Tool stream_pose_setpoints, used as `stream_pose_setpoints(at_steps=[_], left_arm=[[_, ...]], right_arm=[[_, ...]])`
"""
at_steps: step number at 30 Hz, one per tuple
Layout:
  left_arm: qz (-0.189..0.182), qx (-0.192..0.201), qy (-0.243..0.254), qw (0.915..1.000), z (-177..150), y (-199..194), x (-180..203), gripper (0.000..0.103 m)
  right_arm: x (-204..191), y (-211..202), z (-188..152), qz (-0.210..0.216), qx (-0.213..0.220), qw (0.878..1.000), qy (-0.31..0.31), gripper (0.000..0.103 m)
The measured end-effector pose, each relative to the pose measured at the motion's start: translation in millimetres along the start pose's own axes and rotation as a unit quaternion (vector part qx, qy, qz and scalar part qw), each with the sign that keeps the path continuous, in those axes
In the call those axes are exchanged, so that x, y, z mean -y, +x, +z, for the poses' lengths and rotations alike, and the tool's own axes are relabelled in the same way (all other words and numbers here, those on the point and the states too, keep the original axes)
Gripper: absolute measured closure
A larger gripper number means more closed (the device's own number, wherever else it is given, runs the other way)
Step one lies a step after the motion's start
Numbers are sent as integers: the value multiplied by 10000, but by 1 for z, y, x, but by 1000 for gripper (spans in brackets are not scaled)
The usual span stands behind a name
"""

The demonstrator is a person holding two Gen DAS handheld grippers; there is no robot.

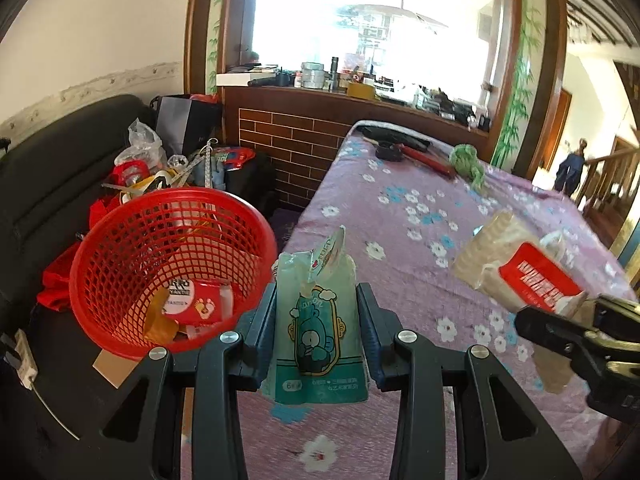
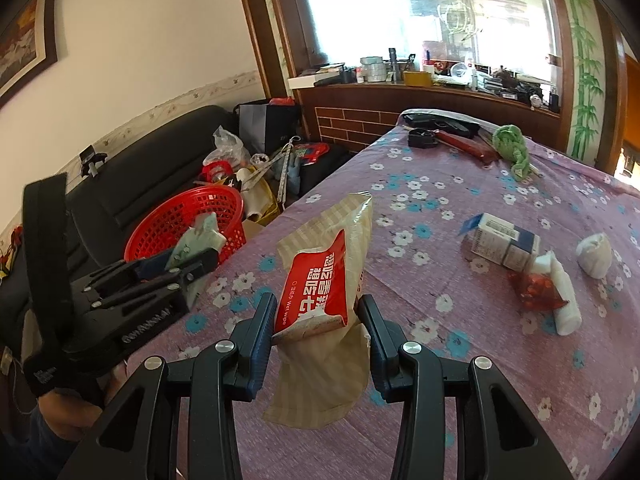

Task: Collect trash
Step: 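Open both grippers over the red basket to drop the items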

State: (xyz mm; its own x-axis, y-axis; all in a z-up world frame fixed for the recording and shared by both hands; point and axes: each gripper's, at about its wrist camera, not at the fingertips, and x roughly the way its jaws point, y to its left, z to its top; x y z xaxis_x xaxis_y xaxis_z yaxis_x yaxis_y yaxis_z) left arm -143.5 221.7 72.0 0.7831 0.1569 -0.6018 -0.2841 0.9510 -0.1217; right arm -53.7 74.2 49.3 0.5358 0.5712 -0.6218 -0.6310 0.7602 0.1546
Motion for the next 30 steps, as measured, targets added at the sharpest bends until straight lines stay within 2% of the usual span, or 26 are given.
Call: stream_pose_setpoints(at_steps=[6,11,21,25,26,30], left_arm=[[311,204,-318,9988,23,-11,-52,66],[469,48,-510,9976,30,0,-93,65],[748,-166,-761,9942,30,28,-135,63],[781,-155,-912,9926,31,31,-145,52],[774,-148,-978,9921,32,30,-147,47],[749,-77,-1059,9915,32,23,-150,43]], right_arm=[[-22,16,29,337,-93,9994,-41,58],[-50,41,55,656,-176,9976,-105,57],[-101,107,88,1060,-493,9930,-150,57],[-112,130,97,1076,-606,9923,-95,54],[-114,136,99,1111,-646,9917,-93,51],[-103,133,101,1135,-631,9915,-5,50]])
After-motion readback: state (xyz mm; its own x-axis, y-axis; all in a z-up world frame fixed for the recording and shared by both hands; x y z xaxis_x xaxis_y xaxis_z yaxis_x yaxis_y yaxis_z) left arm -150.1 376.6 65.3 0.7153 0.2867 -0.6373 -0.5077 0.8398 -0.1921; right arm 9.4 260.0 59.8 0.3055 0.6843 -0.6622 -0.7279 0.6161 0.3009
